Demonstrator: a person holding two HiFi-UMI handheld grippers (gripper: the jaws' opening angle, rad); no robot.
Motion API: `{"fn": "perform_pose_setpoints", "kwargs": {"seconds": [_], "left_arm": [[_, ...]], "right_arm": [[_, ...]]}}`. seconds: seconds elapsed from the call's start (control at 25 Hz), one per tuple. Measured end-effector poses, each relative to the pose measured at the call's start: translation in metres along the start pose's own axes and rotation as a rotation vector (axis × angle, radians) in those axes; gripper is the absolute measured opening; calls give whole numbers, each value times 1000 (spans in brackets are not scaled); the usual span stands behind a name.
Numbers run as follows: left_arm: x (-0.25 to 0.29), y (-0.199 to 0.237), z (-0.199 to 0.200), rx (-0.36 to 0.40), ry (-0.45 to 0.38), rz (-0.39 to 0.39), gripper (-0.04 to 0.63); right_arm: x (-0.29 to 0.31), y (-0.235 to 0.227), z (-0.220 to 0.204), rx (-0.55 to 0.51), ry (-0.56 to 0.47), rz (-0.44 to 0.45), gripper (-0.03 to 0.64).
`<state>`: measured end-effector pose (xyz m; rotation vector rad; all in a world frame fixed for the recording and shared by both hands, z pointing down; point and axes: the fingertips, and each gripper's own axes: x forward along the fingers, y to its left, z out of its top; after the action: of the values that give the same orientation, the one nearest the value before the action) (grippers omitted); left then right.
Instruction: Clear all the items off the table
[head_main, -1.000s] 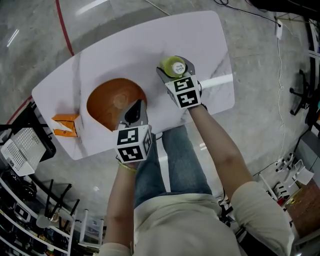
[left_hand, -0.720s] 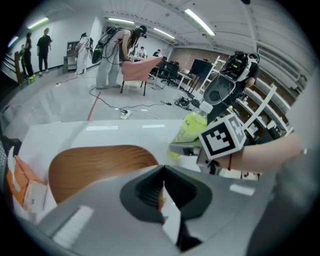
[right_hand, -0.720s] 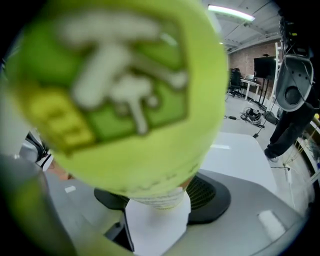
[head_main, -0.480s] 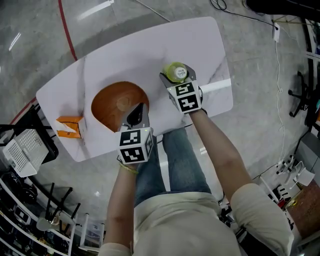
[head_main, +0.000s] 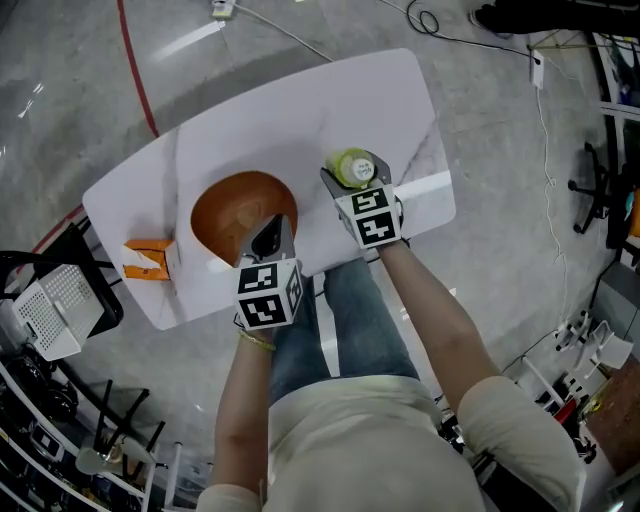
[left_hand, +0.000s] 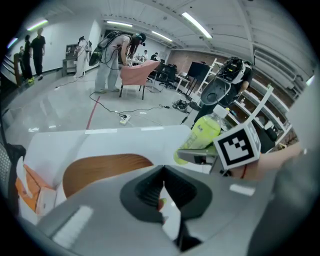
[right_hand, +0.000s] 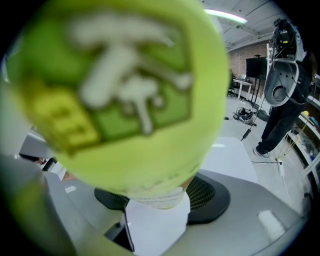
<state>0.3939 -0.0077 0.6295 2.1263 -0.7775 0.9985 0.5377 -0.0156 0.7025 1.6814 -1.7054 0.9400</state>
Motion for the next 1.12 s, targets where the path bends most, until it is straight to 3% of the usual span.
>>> {"fn": "perform_pose_setpoints", "kwargs": {"seconds": [1.12], "left_arm": [[-112,-31,33,139,-40,-90,9]], "right_arm": [[-180,65,49,11,-112,-62,304]]}}
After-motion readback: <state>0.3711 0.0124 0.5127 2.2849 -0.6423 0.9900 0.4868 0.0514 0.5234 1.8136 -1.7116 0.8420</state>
